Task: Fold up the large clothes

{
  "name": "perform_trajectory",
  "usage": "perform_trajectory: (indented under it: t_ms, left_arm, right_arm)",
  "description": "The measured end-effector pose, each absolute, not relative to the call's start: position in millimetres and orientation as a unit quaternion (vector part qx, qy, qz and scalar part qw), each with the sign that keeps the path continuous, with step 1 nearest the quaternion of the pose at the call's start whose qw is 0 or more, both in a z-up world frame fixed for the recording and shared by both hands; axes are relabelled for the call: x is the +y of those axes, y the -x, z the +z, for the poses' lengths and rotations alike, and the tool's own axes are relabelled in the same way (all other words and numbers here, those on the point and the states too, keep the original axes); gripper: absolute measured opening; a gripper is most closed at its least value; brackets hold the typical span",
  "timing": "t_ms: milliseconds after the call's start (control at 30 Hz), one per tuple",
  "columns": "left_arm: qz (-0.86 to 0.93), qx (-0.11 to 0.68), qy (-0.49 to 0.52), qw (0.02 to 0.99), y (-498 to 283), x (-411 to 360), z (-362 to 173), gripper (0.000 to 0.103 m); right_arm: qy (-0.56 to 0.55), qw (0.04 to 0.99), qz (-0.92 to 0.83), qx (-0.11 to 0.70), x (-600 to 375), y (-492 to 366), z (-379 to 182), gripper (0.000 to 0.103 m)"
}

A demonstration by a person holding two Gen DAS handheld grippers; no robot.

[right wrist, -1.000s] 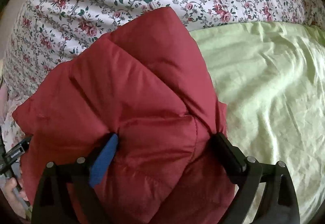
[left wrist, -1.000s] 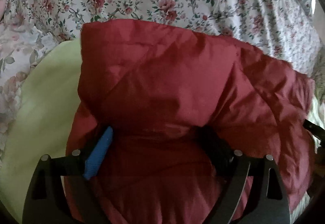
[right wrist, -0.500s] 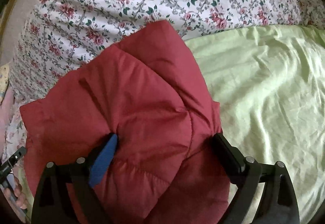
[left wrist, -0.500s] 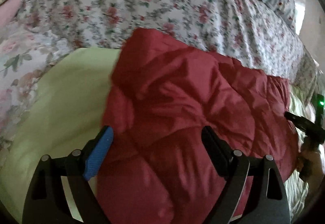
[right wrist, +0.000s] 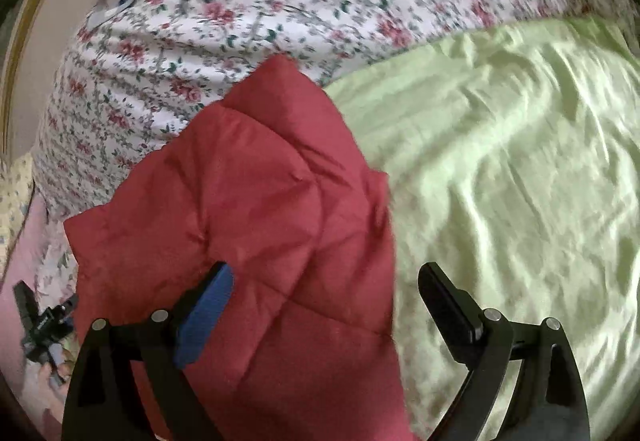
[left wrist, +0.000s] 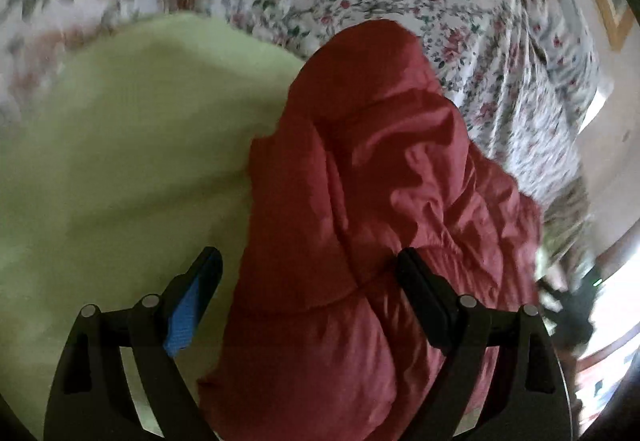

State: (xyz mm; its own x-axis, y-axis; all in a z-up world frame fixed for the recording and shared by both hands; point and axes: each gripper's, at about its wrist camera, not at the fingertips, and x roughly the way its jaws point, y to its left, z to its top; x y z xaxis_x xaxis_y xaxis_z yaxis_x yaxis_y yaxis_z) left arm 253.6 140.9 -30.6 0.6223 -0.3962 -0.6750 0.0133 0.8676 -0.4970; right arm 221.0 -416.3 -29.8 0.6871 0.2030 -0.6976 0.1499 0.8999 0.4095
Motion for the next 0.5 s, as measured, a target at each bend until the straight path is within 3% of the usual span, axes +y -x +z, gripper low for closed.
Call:
perform_trajectory:
  t_ms: [500]
  left_arm:
    - [-0.195,0.456,0.321,0.807,-275.4,128.6,-66.5,0.091]
  right_arm:
    - [-0.35,0.825,0.104,0.43,-414.2,-237.9,-74.9,0.093]
